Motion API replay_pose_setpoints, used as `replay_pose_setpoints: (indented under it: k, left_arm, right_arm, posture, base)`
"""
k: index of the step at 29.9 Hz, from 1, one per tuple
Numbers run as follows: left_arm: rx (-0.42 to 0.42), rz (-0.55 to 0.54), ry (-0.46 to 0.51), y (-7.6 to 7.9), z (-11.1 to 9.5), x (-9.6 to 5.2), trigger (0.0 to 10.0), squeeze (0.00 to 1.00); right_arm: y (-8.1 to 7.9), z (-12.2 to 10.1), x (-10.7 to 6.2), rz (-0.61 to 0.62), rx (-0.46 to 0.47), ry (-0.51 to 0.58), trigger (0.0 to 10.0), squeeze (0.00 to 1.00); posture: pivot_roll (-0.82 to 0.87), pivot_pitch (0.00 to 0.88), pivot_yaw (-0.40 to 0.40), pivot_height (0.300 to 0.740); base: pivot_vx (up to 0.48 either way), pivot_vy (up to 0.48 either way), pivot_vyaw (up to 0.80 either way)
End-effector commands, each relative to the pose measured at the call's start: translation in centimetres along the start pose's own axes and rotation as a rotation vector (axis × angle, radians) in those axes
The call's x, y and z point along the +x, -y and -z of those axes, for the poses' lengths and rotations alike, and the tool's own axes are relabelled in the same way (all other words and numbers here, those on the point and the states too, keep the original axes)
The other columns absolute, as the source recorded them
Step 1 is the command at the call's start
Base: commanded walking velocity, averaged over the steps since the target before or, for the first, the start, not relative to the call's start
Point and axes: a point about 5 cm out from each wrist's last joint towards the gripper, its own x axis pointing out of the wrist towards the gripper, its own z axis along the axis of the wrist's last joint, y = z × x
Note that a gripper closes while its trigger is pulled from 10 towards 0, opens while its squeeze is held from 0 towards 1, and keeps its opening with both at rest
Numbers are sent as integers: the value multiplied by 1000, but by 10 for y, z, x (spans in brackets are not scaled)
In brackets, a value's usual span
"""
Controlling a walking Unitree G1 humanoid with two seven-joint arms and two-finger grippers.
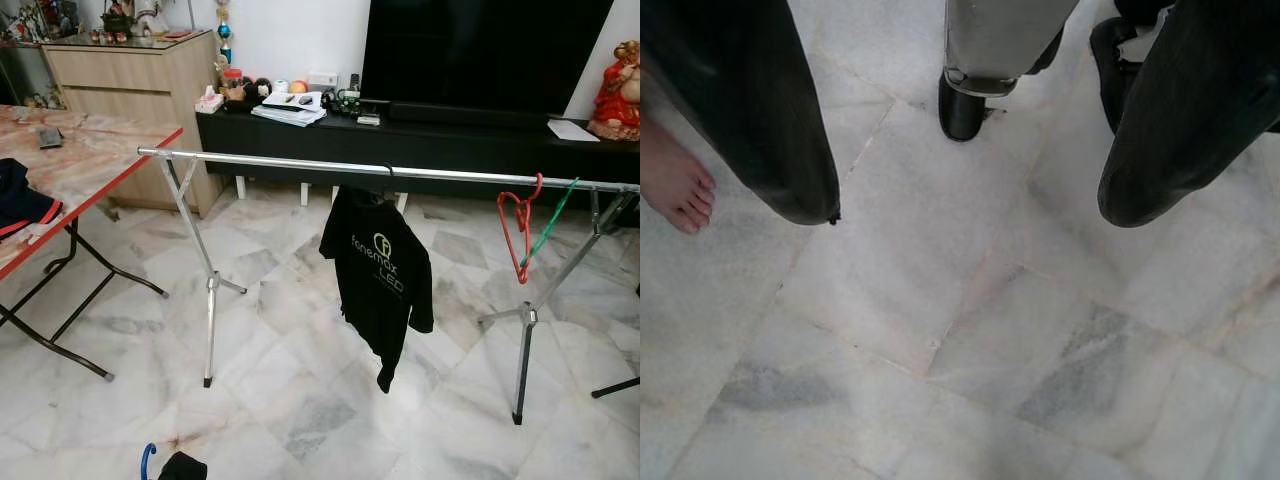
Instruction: Hang hanger
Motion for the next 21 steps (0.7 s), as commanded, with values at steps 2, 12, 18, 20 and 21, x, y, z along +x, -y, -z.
replay_pose_setpoints:
  k: [2, 12, 18, 20, 21]
  left_arm:
    - [-28, -22, 63, -2, -9, 1, 10000, 0]
    - [-97, 29, 285, -3, -54, 5, 10000, 0]
    - [-77, 70, 232, 3, -49, 6, 10000, 0]
    - [-55, 79, 198, 6, -43, 6, 10000, 0]
    - [-49, 81, 191, 6, -41, 6, 10000, 0]
  right_arm:
    - [7, 0, 0, 23, 58, -10, 10000, 0]
    - [5, -4, 1, 18, 44, 1, 10000, 0]
    - [3, -5, 1, 3, -2, 0, 10000, 0]
    - [1, -4, 1, -12, -60, -5, 10000, 0]
    - [0, -3, 1, -16, -78, -6, 10000, 0]
  posture:
    - [99, 0, -14, 740]
    - [107, 0, -18, 740]
    - [108, 0, -18, 740]
    - [102, 0, -15, 740]
    - [102, 0, -15, 740]
  base:
    - [0, 0, 0]
    - [0, 0, 0]
    - [0, 0, 0]
    - [0, 0, 0]
    - [0, 0, 0]
